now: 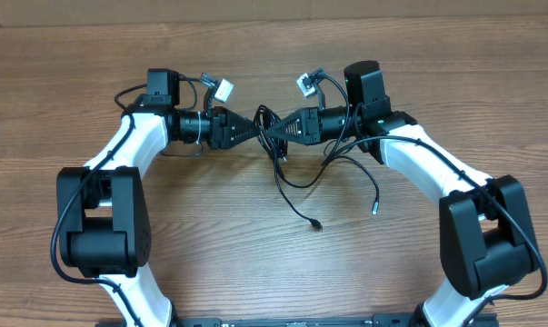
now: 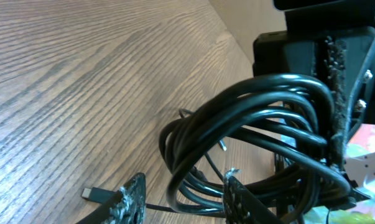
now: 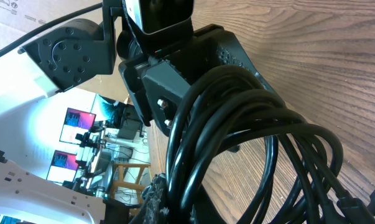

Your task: Untangle cables

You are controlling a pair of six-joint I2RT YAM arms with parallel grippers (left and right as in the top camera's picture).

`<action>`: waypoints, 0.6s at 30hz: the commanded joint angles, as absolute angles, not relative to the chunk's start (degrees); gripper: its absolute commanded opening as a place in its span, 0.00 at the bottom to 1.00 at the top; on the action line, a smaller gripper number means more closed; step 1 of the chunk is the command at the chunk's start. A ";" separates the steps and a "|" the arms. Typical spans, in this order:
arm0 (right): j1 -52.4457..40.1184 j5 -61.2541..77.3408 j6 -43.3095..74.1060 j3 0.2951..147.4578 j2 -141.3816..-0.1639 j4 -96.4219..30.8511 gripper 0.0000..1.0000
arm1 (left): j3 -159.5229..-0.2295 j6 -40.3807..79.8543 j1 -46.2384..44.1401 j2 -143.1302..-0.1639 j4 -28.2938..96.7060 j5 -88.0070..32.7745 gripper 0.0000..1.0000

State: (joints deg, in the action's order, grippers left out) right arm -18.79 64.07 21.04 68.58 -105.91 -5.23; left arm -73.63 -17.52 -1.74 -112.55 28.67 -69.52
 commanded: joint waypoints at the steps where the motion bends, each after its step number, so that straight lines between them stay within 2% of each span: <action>1: -18.57 64.53 21.45 69.97 -104.05 -4.97 0.04 | -73.60 -16.25 -2.98 -113.14 28.21 -68.34 0.40; 10: -18.63 64.55 21.43 69.97 -104.05 -4.97 0.04 | -73.60 -12.78 -4.58 -113.14 26.70 -62.19 0.43; 13: -18.63 64.55 21.41 69.97 -104.05 -4.97 0.04 | -73.60 -12.78 -4.64 -113.14 26.70 -62.17 0.33; 17: -18.63 64.55 21.21 69.97 -104.05 -4.97 0.04 | -73.60 -12.80 -4.64 -113.14 26.70 -62.15 0.06; 18: -18.63 64.55 21.21 69.97 -104.05 -4.97 0.04 | -73.60 -12.80 -4.64 -113.14 26.72 -62.15 0.04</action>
